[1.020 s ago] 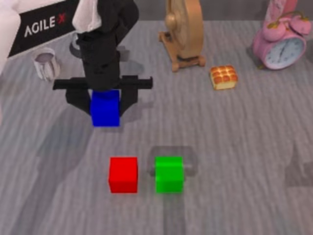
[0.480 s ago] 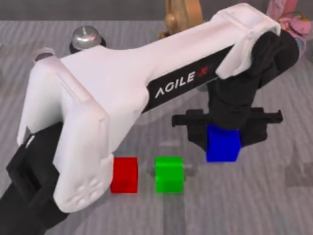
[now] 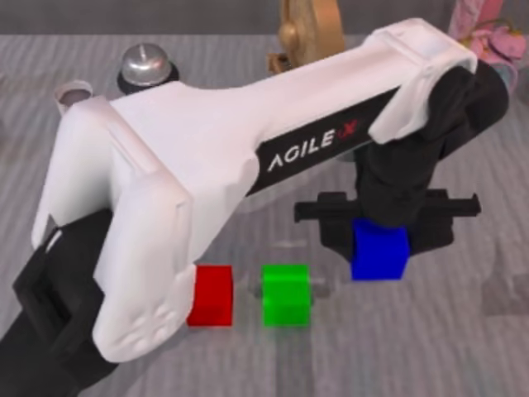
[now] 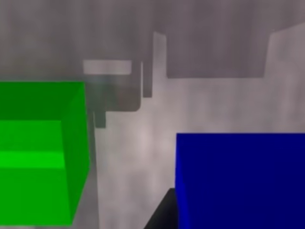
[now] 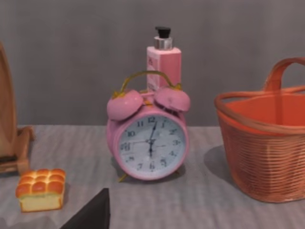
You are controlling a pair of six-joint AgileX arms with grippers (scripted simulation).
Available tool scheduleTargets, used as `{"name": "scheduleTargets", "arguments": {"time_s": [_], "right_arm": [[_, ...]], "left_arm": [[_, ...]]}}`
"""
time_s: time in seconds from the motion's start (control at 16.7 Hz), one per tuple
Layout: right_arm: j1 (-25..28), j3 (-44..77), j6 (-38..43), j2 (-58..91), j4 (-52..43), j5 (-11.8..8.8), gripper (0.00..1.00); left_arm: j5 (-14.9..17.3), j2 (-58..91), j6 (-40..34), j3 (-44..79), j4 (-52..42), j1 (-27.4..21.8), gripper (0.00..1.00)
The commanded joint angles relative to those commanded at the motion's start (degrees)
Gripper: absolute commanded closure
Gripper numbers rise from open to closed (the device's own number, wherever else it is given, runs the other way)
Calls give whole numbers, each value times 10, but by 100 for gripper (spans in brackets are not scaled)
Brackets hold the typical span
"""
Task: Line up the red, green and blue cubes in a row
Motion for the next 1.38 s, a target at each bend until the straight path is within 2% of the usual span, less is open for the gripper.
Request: {"name": "scheduleTargets", "arguments": {"time_s": [0.3, 0.6, 1.38], "right_arm": [[0, 0, 0, 0, 0, 0, 0], [0, 0, 0, 0, 0, 0, 0], [0, 0, 0, 0, 0, 0, 0]], "left_arm": [[0, 7, -1, -105, 111, 0, 100], [0, 9, -2, -122, 129, -1, 100], [0, 9, -2, -122, 129, -1, 2]]}}
